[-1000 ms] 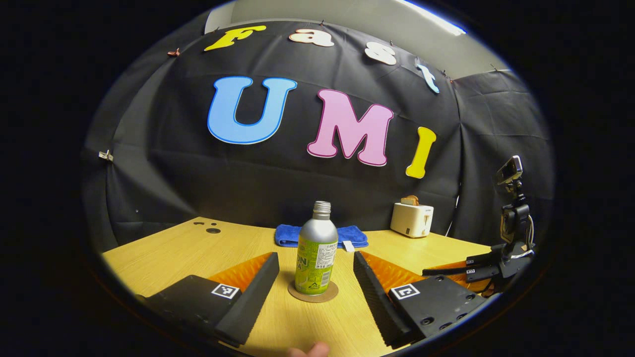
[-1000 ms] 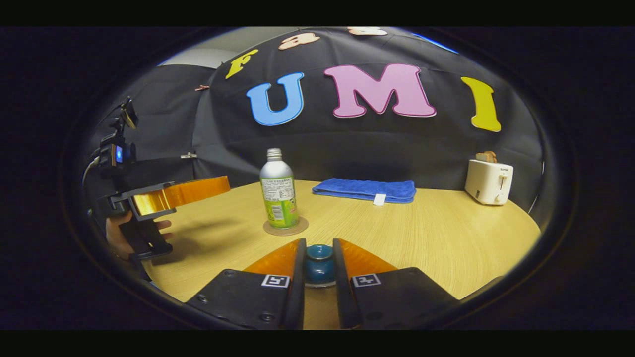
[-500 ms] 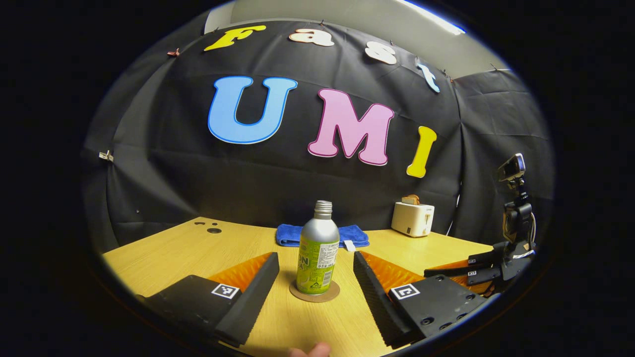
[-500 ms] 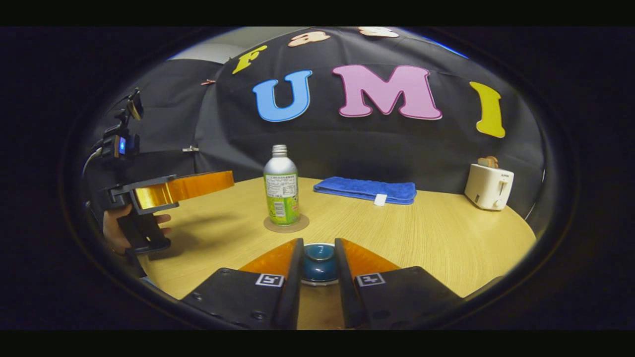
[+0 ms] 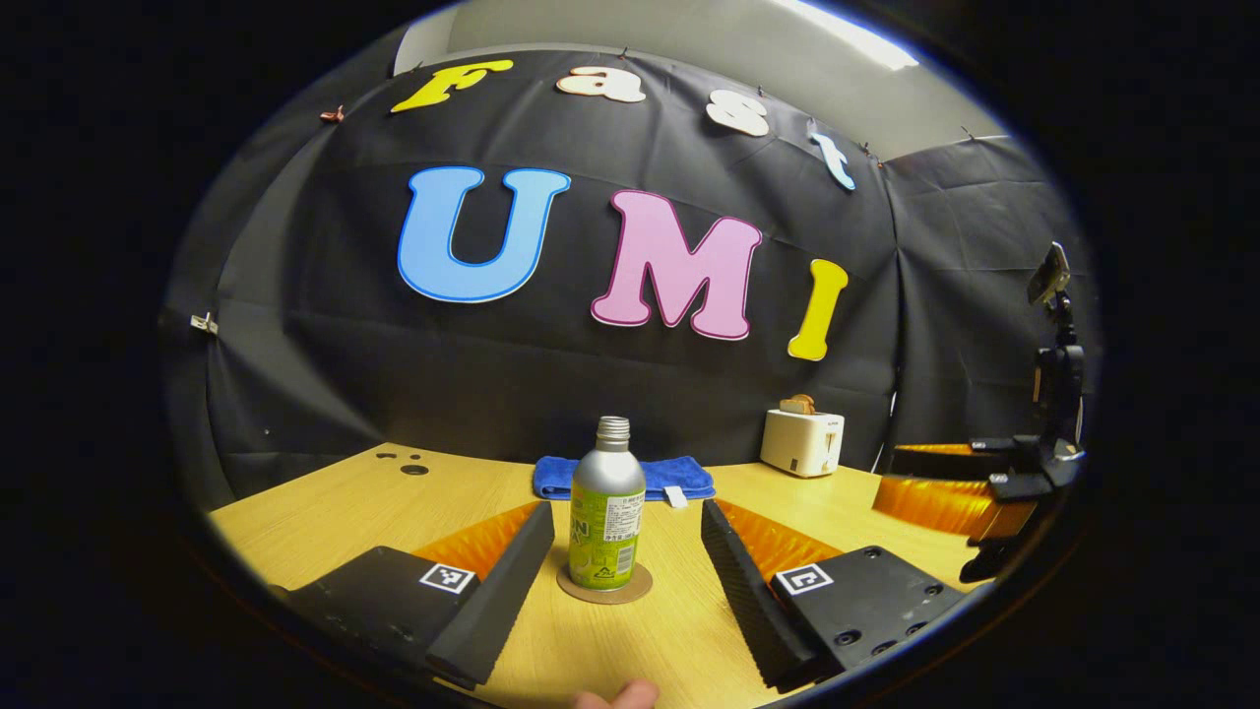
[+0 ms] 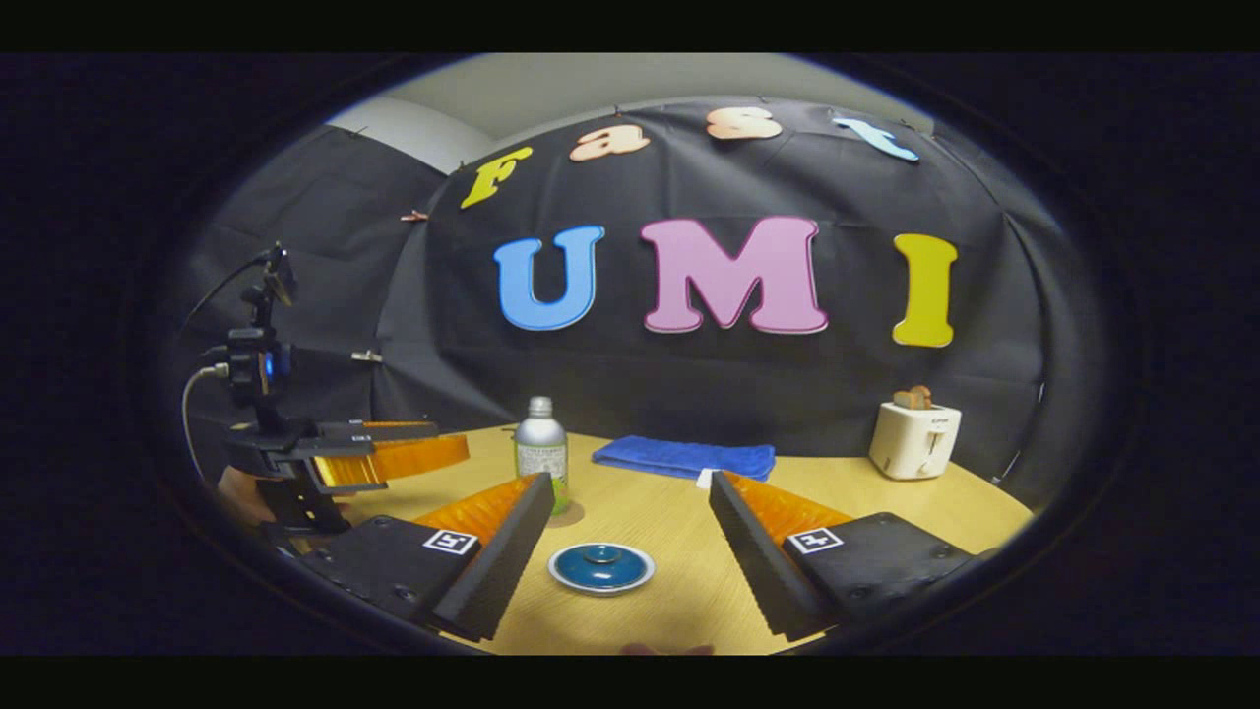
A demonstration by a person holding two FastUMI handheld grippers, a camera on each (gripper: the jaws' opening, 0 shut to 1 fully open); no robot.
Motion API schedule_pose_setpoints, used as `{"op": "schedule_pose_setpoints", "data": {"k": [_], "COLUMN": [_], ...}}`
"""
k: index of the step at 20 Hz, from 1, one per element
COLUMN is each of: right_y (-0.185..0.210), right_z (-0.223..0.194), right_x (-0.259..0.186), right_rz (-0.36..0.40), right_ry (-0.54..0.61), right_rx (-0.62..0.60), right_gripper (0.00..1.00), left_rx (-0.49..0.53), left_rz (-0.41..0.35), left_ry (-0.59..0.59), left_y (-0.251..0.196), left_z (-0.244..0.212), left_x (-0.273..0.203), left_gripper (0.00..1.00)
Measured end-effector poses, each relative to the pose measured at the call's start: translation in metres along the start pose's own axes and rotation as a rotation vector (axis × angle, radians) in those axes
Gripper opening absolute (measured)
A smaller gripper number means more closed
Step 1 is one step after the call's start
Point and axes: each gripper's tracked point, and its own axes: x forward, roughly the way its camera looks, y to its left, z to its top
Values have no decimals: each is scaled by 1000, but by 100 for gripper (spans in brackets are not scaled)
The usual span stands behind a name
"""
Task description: Open the teacup lid with one hand, grasp the water bottle and pour water into the teacup with the other hand; after pouring, place the water bottle on the coaster and then close the teacup lid.
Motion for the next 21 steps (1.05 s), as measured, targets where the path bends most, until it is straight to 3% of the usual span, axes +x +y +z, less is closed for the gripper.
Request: {"op": "schedule_pose_setpoints", "data": {"k": [6,21], "right_y": [-33,-22], "right_z": [14,9], "right_x": [-18,-16], "right_rz": [-69,-47], "right_ry": [-24,-6], "right_rx": [-23,-5], "right_gripper": [98,98], "left_rx": [-4,20], "left_rz": [2,22], "left_ry": [-20,-31], "left_y": [-3,3], "left_z": [5,7], "left_x": [-3,-7], "left_gripper": [95,95]}}
